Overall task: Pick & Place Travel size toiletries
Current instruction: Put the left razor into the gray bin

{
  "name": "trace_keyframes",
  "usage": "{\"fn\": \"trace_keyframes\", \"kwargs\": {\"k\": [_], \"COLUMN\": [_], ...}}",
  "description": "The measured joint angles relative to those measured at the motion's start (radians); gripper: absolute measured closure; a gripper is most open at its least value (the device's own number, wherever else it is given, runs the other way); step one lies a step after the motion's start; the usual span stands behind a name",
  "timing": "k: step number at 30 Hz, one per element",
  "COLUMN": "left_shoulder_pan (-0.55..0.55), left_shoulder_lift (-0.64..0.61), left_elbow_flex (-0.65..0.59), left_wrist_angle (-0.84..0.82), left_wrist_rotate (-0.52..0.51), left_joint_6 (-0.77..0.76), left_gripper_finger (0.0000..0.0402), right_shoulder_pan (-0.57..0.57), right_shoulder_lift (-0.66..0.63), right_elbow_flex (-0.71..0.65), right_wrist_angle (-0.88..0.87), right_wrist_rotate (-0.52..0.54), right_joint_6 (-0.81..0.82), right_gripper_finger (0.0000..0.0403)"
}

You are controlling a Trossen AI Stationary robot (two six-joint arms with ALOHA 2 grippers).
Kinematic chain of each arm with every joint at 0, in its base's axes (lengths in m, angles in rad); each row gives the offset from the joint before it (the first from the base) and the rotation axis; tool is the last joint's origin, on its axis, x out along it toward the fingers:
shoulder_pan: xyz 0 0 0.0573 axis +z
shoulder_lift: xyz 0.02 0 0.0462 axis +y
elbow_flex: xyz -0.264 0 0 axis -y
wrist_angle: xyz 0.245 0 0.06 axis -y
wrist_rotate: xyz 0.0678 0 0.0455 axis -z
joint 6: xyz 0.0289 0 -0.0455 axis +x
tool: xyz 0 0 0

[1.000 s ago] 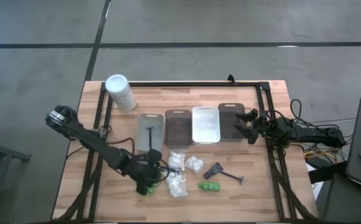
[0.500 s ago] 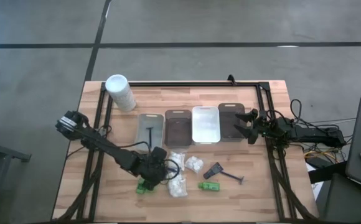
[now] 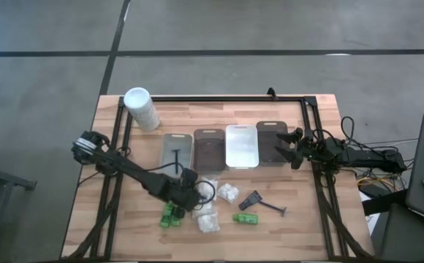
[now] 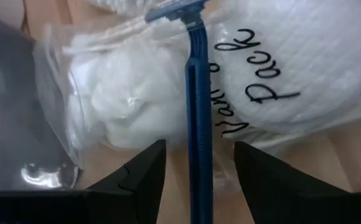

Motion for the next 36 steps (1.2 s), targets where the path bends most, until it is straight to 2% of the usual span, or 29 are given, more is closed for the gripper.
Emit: {"fn": "trace_keyframes", "kwargs": {"k": [6, 17, 25, 28, 36], "left_shoulder_pan": [-0.001, -0.001, -0.009, -0.014, -0.015], "left_shoulder_lift": [-0.001, -0.001, -0.031, -0.091, -0.365], "left_elbow_flex": [0.000, -0.001, -0.002, -0.002, -0.002], "left_wrist_angle": [-0.009, -0.004, -0.029, -0.074, -0.156], "left_wrist_rotate": [0.012, 0.013, 0.019, 0.028, 0.047], "left_joint_6": [-0.004, -0.004, -0.037, -0.134, -0.629], "left_gripper_finger": [0.0222, 0.0327, 0.0365, 0.0356, 0.0354], "right_shoulder_pan": [0.000, 0.000, 0.000, 0.000, 0.000], "right_shoulder_lift": [0.000, 0.000, 0.000, 0.000, 0.000], "right_elbow_flex": [0.000, 0.000, 0.000, 0.000, 0.000], "right_wrist_angle": [0.000, 0.000, 0.000, 0.000, 0.000], "right_wrist_rotate": [0.000, 0.000, 0.000, 0.000, 0.000], "right_joint_6": [0.000, 0.000, 0.000, 0.000, 0.000], "right_gripper_finger": [0.0039, 0.0039, 0.0039, 0.0039, 0.0039]}}
